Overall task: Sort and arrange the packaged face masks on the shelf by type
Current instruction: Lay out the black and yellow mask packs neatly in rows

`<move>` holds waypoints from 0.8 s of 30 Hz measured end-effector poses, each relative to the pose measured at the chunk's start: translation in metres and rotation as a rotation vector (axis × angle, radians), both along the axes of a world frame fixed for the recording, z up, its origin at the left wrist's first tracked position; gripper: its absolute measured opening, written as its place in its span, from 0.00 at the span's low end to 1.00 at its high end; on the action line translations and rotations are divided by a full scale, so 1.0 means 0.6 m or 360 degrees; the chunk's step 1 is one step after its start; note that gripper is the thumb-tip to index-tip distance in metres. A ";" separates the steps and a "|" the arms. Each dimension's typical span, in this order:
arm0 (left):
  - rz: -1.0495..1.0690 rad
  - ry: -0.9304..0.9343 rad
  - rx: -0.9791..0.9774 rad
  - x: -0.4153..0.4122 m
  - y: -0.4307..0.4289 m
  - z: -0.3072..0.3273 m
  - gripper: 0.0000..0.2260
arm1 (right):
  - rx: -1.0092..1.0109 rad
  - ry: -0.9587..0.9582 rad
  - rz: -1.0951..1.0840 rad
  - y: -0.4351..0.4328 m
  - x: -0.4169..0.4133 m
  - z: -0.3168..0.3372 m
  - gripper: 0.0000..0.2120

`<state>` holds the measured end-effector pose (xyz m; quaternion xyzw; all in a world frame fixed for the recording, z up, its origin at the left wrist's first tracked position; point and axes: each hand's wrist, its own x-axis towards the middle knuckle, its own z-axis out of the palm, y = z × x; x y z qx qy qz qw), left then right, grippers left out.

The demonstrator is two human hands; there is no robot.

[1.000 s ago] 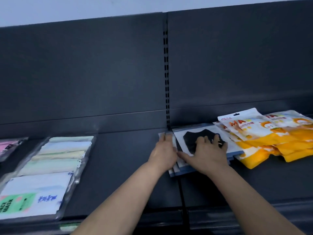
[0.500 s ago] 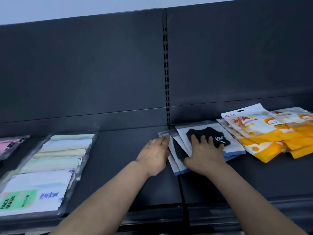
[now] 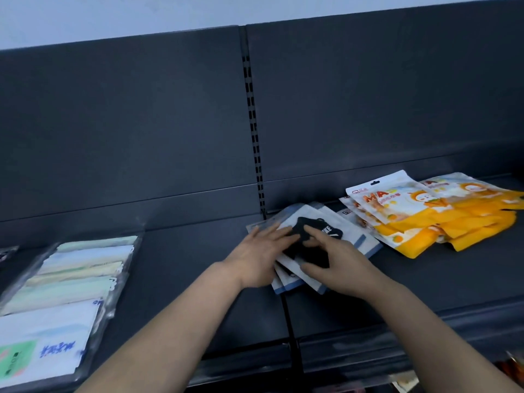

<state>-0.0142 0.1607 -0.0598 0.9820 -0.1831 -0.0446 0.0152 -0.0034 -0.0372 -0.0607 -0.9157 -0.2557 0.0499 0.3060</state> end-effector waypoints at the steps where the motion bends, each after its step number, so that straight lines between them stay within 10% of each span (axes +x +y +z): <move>1: -0.0050 -0.0030 0.0068 0.000 -0.003 -0.005 0.37 | 0.0111 -0.0032 -0.0041 -0.001 -0.002 -0.002 0.33; 8: -0.0173 -0.0651 -0.0211 -0.040 0.051 -0.008 0.18 | 0.0243 -0.0399 -0.0468 0.018 0.005 0.003 0.21; 12: 0.0264 -0.0861 0.0252 -0.080 0.098 0.026 0.15 | -0.0125 -0.0389 -0.0368 0.059 0.008 -0.004 0.22; 18: 0.0792 -0.0120 0.0242 -0.134 0.112 0.001 0.12 | -0.0853 -0.0102 -0.0276 0.115 -0.008 -0.035 0.46; 24: 0.0802 0.0013 0.0067 -0.120 0.129 -0.027 0.23 | -0.0787 -0.0012 -0.0381 0.108 0.003 -0.030 0.38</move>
